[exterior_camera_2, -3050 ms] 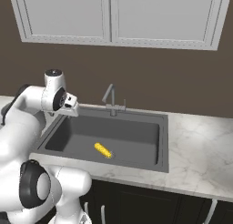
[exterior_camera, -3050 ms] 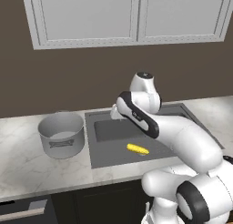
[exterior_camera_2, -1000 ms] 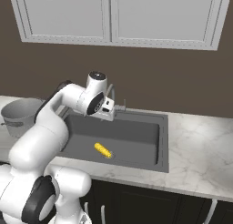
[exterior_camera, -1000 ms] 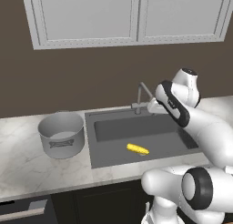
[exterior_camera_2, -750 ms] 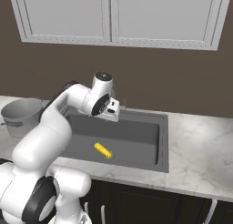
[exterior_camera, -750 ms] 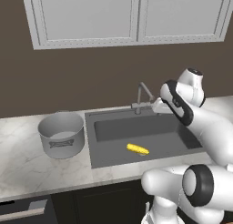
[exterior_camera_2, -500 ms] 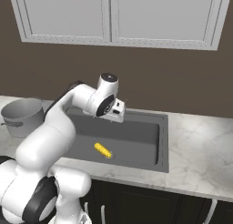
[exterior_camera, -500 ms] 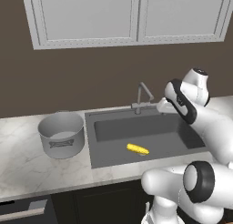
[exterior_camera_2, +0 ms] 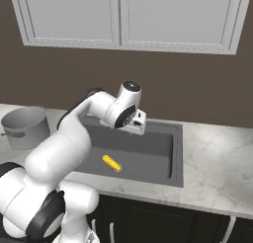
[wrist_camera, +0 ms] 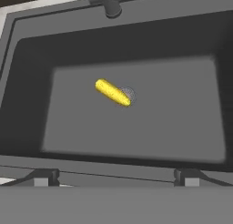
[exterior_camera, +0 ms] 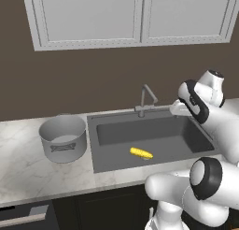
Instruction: Dump the corn from the pot into the sink. Then turn on the water and wash the corn. Then turn off the water and put the corn back in the pot.
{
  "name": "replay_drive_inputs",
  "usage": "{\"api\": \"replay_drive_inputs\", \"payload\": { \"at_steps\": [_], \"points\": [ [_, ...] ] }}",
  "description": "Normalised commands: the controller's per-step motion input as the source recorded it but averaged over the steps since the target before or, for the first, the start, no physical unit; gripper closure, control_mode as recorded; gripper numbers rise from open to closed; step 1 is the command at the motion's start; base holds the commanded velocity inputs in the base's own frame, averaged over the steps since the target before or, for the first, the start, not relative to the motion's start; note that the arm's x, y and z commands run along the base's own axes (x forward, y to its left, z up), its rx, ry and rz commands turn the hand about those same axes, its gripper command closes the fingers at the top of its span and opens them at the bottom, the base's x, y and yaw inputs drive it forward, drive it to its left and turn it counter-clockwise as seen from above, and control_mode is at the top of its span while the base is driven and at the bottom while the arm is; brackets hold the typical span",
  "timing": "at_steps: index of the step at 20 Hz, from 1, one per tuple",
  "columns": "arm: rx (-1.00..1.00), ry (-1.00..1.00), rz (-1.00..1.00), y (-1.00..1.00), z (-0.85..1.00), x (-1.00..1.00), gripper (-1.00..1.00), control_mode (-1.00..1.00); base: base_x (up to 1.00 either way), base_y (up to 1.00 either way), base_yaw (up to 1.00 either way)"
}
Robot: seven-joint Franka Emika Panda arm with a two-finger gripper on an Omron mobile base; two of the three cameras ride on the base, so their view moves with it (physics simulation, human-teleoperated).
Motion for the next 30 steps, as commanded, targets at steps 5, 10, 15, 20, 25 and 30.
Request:
{"api": "replay_drive_inputs", "payload": {
  "at_steps": [5, 10, 15, 20, 25, 30],
  "points": [
    [0.07, -0.01, 0.0, -0.28, -0.01, 0.0, -1.0, -1.0, 0.0, 0.0, 0.0],
    [0.2, -0.1, 0.0, -0.19, 0.0, 0.03, -1.0, -1.0, 0.0, 0.0, 0.0],
    [0.25, -0.13, 0.0, -0.04, 0.0, 0.16, -1.0, -1.0, 0.0, 0.0, 0.0],
    [0.19, -0.04, 0.0, 0.0, 0.0, 0.26, -1.0, -1.0, 0.0, 0.0, 0.0],
    [0.13, 0.0, 0.0, 0.0, 0.0, 0.29, -1.0, -1.0, 0.0, 0.0, 0.0],
    [0.11, -0.01, 0.0, 0.04, 0.0, 0.17, -1.0, -1.0, 0.0, 0.0, 0.0]
  ]
}}
